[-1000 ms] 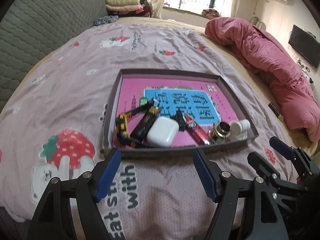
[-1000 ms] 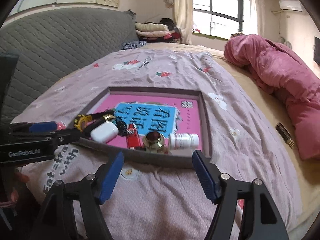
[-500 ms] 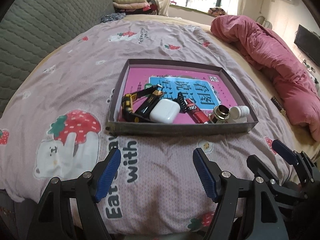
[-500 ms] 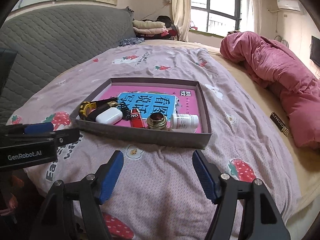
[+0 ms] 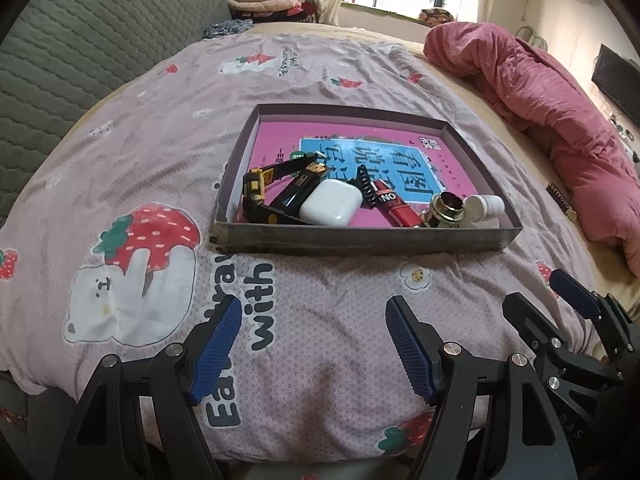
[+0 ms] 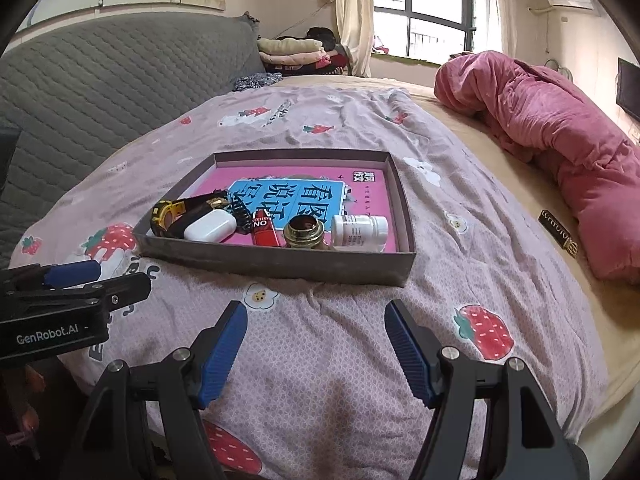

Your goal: Organize rigid objects

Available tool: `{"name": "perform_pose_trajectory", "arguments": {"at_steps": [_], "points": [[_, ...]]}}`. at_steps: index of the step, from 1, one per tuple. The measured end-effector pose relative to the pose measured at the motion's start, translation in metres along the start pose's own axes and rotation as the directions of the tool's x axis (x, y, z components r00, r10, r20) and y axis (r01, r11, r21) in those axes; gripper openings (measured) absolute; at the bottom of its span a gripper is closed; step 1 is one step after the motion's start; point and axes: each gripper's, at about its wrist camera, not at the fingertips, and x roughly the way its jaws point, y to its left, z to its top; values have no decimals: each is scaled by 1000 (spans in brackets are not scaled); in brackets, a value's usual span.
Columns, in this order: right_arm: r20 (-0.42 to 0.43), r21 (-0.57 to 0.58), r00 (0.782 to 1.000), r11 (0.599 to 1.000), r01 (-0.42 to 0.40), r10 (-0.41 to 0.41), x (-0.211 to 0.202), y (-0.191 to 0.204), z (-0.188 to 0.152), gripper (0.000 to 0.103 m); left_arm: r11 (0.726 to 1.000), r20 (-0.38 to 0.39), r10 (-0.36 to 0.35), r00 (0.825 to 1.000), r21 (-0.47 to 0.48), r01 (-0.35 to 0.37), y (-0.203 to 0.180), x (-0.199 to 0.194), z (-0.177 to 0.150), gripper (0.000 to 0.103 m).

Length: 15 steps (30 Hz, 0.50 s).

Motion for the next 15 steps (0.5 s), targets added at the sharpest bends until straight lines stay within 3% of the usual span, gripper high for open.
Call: {"name": "perform_pose_trajectory", "arguments": {"at_steps": [15], "points": [[-31,-27,1000,1000,1,-2,18,4,-7,71,1000,-33,17,999,7,-17,0,20,-6,76]]}}
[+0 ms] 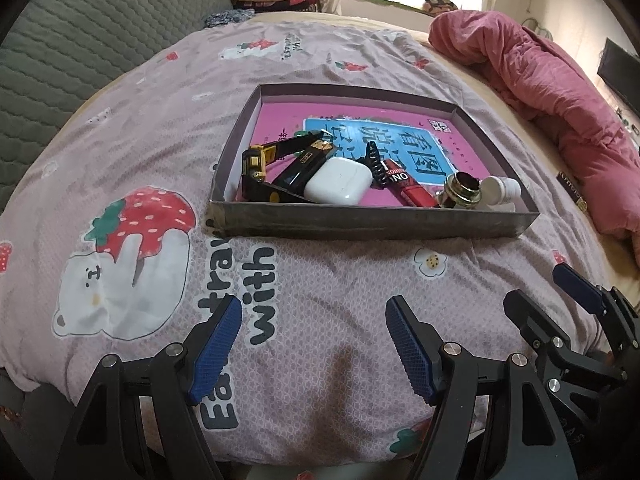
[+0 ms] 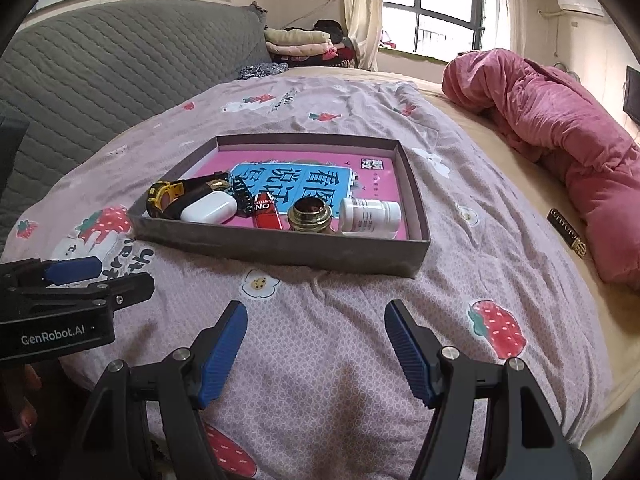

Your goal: Organize rigid objects

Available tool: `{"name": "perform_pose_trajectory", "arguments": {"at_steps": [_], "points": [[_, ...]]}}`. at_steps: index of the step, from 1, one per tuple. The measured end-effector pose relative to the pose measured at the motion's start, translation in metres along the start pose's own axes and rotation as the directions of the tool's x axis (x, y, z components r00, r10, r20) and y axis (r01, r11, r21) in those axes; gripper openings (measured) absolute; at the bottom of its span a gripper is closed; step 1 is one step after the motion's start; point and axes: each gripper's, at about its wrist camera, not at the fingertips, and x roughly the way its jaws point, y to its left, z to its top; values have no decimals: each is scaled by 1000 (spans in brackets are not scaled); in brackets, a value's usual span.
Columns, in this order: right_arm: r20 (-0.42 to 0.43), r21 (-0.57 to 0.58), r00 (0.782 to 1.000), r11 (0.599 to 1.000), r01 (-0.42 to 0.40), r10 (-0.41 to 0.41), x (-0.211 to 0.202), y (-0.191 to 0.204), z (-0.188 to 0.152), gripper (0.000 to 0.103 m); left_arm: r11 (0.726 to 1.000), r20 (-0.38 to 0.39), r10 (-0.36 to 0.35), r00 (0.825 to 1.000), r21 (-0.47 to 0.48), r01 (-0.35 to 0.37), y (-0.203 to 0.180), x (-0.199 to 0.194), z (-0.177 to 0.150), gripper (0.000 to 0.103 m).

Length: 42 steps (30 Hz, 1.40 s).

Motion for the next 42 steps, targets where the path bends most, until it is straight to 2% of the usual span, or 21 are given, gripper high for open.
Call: {"name": "perform_pose_trajectory", "arguments": {"at_steps": [6,42], "points": [[10,4,1000,1000,10,-10,2,-2,0,71,1000,19,-8,1000,14,8,-3,-2,1,76],[9,-8,1000,1000,8,-8,3,0,0,71,1000,-3,-22,1000,6,22,0,3,0,76]]}}
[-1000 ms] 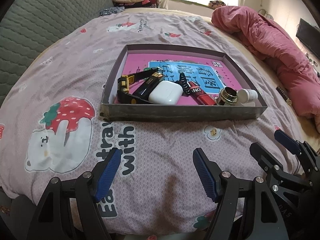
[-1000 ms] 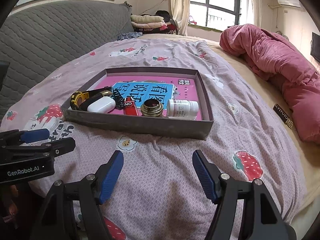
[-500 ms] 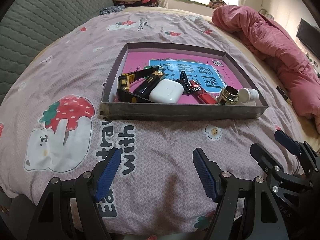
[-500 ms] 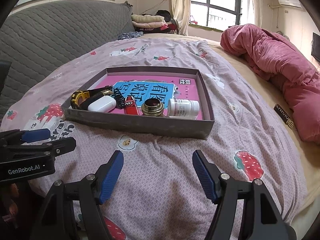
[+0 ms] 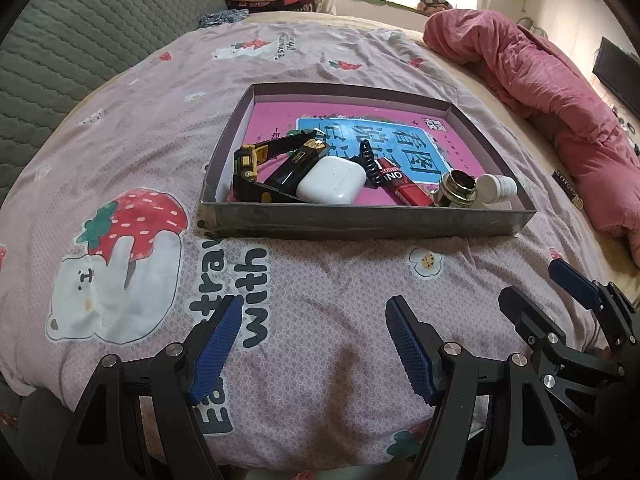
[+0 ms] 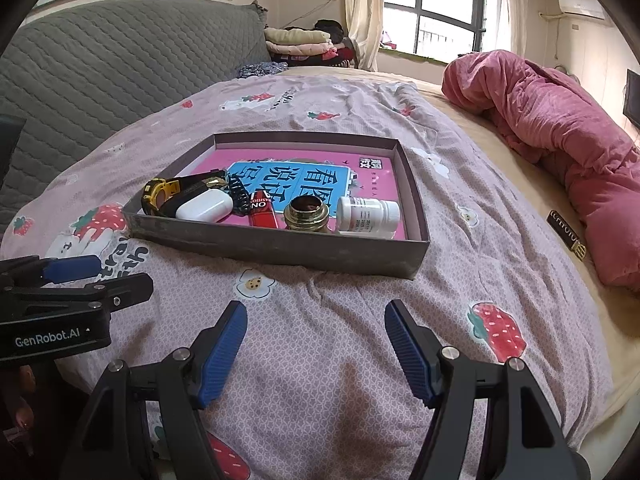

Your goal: Organize rigid objects

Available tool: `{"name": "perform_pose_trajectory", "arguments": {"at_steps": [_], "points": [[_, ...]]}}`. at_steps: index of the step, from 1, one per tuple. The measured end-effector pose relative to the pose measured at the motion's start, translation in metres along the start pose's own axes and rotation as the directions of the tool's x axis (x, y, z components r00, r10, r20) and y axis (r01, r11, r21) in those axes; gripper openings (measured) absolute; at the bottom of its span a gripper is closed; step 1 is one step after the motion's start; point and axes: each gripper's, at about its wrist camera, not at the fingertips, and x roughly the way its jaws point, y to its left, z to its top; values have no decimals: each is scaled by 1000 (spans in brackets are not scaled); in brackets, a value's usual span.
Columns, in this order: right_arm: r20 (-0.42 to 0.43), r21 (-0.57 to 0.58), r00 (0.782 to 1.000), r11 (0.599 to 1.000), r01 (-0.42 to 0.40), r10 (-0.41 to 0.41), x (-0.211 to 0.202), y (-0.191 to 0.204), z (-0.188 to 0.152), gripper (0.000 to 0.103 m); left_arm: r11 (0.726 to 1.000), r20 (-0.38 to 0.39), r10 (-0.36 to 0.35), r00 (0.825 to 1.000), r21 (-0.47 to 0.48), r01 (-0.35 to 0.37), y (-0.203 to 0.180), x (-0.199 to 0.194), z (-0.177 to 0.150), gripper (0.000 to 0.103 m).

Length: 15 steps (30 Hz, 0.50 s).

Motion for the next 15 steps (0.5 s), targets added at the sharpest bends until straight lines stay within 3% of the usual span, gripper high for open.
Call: {"name": "perform_pose_trajectory", "arguments": {"at_steps": [15], "points": [[-12,5,1000,1000,6,-6,3,-3,-1,71,1000,-11,27,1000,-2,-27,2,5,0,76]]}}
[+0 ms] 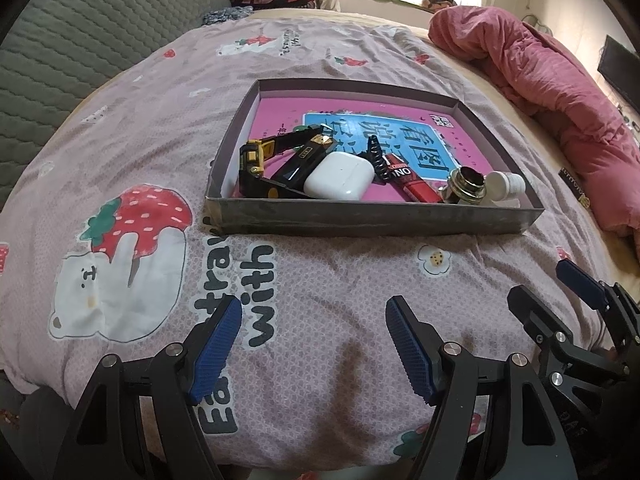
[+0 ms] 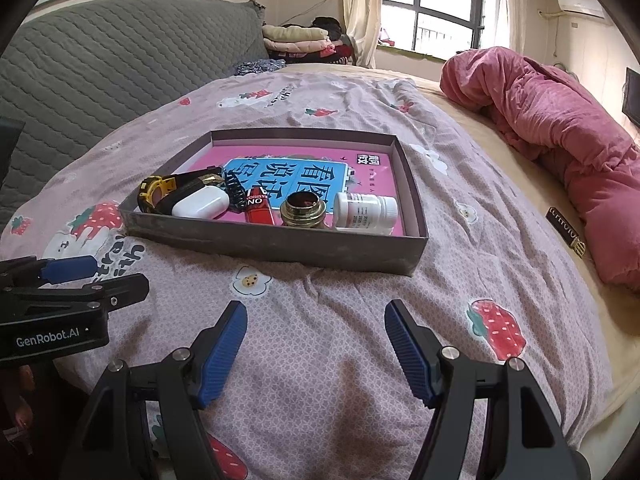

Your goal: Organize rigid objects

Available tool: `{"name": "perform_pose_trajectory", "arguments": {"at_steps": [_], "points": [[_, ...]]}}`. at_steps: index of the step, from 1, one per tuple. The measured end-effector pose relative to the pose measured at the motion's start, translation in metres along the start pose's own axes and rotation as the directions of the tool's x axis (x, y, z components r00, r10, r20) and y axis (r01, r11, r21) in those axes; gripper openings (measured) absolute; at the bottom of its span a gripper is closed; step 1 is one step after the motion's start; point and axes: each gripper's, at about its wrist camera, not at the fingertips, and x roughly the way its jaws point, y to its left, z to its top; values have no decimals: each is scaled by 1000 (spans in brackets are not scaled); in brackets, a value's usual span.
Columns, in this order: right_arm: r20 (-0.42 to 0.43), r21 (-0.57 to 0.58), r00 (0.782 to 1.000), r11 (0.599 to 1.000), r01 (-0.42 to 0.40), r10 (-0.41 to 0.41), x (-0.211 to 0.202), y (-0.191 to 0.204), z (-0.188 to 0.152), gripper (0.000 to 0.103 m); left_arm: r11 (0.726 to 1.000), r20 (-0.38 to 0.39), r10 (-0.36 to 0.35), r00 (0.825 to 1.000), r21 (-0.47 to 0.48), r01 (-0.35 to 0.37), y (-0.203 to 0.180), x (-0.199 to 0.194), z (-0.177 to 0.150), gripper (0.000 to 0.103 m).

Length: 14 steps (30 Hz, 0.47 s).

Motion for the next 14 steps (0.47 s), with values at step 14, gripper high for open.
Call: {"name": "perform_pose_trajectory", "arguments": {"at_steps": [14], "points": [[-19,8,1000,1000,15,-15,4,-4,0,71,999,11,9,1000,-32,-9,12,4,4,76]]}}
